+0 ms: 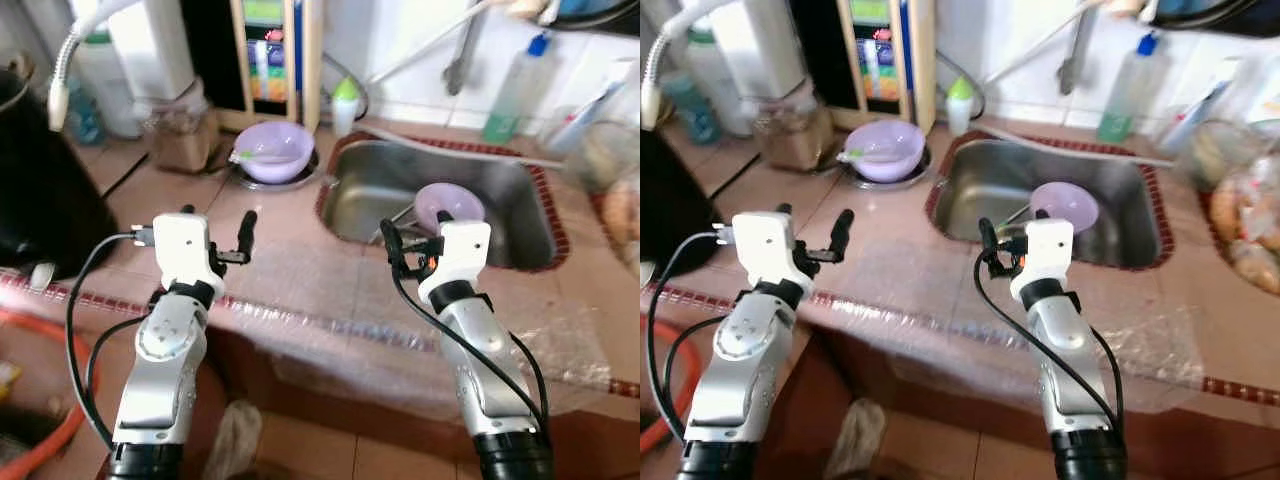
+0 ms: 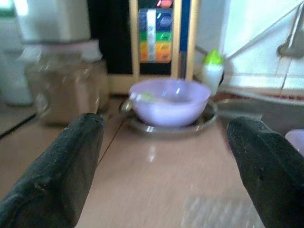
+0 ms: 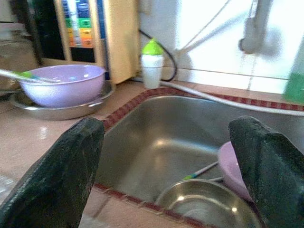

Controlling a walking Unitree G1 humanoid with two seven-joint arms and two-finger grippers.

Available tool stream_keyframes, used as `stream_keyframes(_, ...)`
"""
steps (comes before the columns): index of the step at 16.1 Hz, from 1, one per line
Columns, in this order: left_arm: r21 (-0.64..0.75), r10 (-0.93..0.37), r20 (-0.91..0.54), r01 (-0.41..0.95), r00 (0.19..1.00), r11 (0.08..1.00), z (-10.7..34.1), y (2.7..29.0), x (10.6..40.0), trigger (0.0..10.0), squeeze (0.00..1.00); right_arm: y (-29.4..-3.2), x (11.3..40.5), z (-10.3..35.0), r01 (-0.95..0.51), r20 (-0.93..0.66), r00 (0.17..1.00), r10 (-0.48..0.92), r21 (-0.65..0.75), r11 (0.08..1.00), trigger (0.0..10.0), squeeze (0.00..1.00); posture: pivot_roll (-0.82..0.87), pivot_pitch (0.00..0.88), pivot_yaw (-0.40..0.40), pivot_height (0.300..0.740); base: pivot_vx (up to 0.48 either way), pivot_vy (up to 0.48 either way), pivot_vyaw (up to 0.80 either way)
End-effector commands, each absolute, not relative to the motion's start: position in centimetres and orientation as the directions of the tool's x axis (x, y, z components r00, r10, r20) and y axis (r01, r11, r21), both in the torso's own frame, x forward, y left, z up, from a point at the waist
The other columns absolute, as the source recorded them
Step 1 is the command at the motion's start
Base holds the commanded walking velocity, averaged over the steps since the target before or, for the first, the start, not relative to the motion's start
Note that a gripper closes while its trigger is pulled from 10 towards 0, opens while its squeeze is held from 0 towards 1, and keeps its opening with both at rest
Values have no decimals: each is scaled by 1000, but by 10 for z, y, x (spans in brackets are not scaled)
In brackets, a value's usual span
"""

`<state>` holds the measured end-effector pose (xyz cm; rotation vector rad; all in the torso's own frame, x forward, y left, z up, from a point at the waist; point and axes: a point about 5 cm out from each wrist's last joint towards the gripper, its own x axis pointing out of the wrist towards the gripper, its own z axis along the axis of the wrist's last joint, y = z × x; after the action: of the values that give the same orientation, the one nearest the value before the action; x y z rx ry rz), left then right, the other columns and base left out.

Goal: Kitchen organization

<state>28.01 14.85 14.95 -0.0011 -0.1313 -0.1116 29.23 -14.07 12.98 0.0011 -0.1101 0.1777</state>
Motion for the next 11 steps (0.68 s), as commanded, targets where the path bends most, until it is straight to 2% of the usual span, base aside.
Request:
stream_keyframes(1, 7, -120, 150, 120, 981, 993, 156, 148, 281, 10000, 0, -142, 293, 131, -181, 103, 978, 181, -11, 983, 10000, 0, 22, 0, 40, 740, 274, 0, 0)
stream_keyframes(5, 6, -136, 145, 136, 980, 991, 156, 144, 280, 10000, 0, -143, 292, 128, -176, 95, 980, 175, 2, 984, 10000, 0, 17, 0, 44, 740, 272, 0, 0)
stream_keyframes(11, 3, -140, 134, 141, 981, 990, 153, 142, 279, 10000, 0, -142, 292, 125, -189, 78, 979, 188, 1, 982, 10000, 0, 19, 0, 37, 740, 0, 0, 0)
